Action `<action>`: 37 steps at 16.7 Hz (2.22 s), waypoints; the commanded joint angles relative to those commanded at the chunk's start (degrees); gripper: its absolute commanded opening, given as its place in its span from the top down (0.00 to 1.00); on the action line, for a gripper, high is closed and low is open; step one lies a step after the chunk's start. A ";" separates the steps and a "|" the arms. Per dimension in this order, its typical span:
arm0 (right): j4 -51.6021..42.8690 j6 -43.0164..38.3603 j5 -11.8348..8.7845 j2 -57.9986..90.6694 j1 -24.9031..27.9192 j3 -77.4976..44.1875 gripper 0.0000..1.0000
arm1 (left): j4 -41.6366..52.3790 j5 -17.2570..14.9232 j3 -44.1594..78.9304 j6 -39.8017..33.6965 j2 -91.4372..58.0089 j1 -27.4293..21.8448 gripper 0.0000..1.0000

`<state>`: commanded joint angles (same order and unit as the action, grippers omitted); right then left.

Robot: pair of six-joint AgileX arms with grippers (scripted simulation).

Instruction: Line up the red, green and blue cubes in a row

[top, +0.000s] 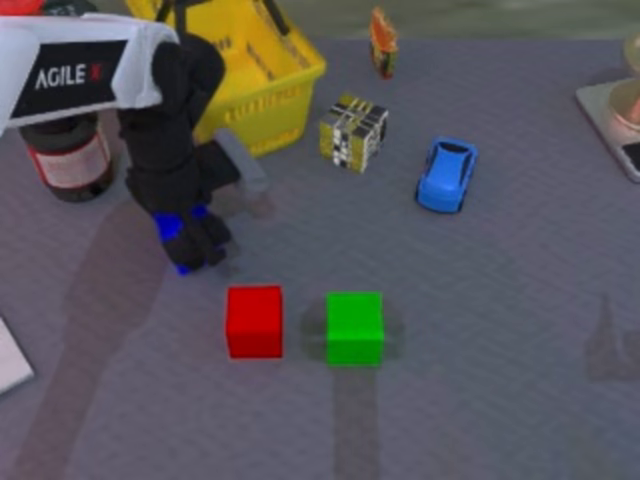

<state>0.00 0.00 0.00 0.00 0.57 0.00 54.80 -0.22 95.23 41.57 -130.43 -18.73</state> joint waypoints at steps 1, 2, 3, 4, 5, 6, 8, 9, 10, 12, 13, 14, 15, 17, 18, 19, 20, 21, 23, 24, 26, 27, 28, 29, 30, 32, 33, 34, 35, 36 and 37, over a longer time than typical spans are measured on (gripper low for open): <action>0.00 0.00 0.00 0.00 0.00 0.00 0.00 | 0.00 0.00 0.00 0.00 0.00 0.00 0.98; 0.00 0.00 0.00 0.00 0.00 0.00 0.00 | 0.00 0.00 0.00 0.00 0.00 0.00 1.00; 0.00 0.00 0.00 0.00 0.00 0.00 0.00 | 0.00 0.00 0.00 0.00 0.00 0.00 1.00; 0.00 0.00 0.00 0.00 0.00 0.00 0.00 | 0.00 0.00 0.00 0.00 0.00 0.00 1.00; 0.00 0.00 0.00 0.00 0.00 0.00 0.00 | 0.00 0.00 0.00 0.00 0.00 0.00 1.00; 0.00 0.00 0.00 0.00 0.00 0.00 0.00 | 0.00 0.00 0.00 0.00 0.00 0.00 1.00; 0.00 0.00 0.00 0.00 0.00 0.00 0.00 | 0.00 0.00 0.00 0.00 0.00 0.00 1.00; 0.00 0.00 0.00 0.00 0.00 0.00 0.00 | 0.00 0.00 0.00 0.00 0.00 0.00 1.00; 0.00 0.00 0.00 0.00 0.00 0.00 0.00 | 0.05 -0.03 -0.01 0.04 0.13 0.07 1.00; 0.00 0.00 0.00 0.00 0.00 0.00 0.00 | 1.04 -0.03 0.86 0.17 0.38 0.04 1.00; 0.00 0.00 0.00 0.00 0.00 0.00 0.00 | 2.42 -0.03 1.89 0.18 0.74 0.14 1.00; 0.00 0.00 0.00 0.00 0.00 0.00 0.00 | 4.18 -0.03 3.13 0.12 1.24 0.33 1.00; 0.00 0.00 0.00 0.00 0.00 0.00 0.00 | 6.27 -0.03 4.47 0.06 1.80 0.53 1.00; 0.00 0.00 0.00 0.00 0.00 0.00 0.00 | 10.62 -0.01 7.14 0.00 3.02 0.86 1.00; 0.00 0.00 0.00 0.00 0.00 0.00 0.00 | 12.23 0.00 8.27 -0.03 3.59 0.99 1.00; 0.00 0.00 0.00 0.00 0.00 0.00 0.00 | 13.25 0.01 9.07 -0.06 4.06 1.09 1.00; 0.00 0.00 0.00 0.00 0.00 0.00 0.00 | 13.66 0.01 9.42 -0.08 4.29 1.14 1.00; 0.00 0.00 0.00 0.00 0.00 0.00 0.00 | 13.67 0.01 9.43 -0.08 4.30 1.14 1.00; 0.00 0.00 0.00 0.00 0.00 0.00 0.00 | 13.51 0.04 9.31 0.02 4.09 0.82 1.00; 0.00 0.00 0.00 0.00 0.00 0.00 0.00 | 13.59 0.04 9.45 0.03 4.01 0.68 1.00; 0.00 0.00 0.00 0.00 0.00 0.00 0.00 | 14.60 0.05 11.45 0.02 2.93 -1.38 1.00; 0.00 0.00 0.00 0.00 0.00 0.00 0.00 | 15.46 0.05 13.20 -0.07 2.03 -3.25 1.00; 0.00 0.00 0.00 0.00 0.00 0.00 0.00 | 16.50 0.06 15.29 -0.24 0.97 -5.58 1.00; 0.00 0.00 0.00 0.00 0.00 0.00 0.00 | 17.68 0.07 17.63 -0.45 -0.22 -8.26 1.00; 0.00 0.00 0.00 0.00 0.00 0.00 0.00 | 18.96 0.08 20.15 -0.71 -1.48 -11.12 1.00; 0.00 0.00 0.00 0.00 0.00 0.00 0.00 | 21.67 0.08 25.34 -1.23 -4.11 -17.07 1.00; 0.00 0.00 0.00 0.00 0.00 0.00 0.00 | 23.00 0.09 27.91 -1.51 -5.35 -20.19 1.00; 0.00 0.00 0.00 0.00 0.00 0.00 0.00 | 24.26 0.09 30.38 -1.79 -6.53 -23.27 1.00; 0.00 0.00 0.00 0.00 0.00 0.00 0.00 | 25.39 0.10 32.64 -2.06 -7.56 -26.17 1.00; 0.00 0.00 0.00 0.00 0.00 0.00 0.00 | 26.37 0.11 34.64 -2.31 -8.43 -28.66 1.00; 0.00 0.00 0.00 0.00 0.00 0.00 0.00 | 27.15 0.13 36.26 -2.52 -9.11 -30.55 1.00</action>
<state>0.00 0.00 0.00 0.00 0.57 0.00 81.95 -0.09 131.49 39.05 -139.53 -49.28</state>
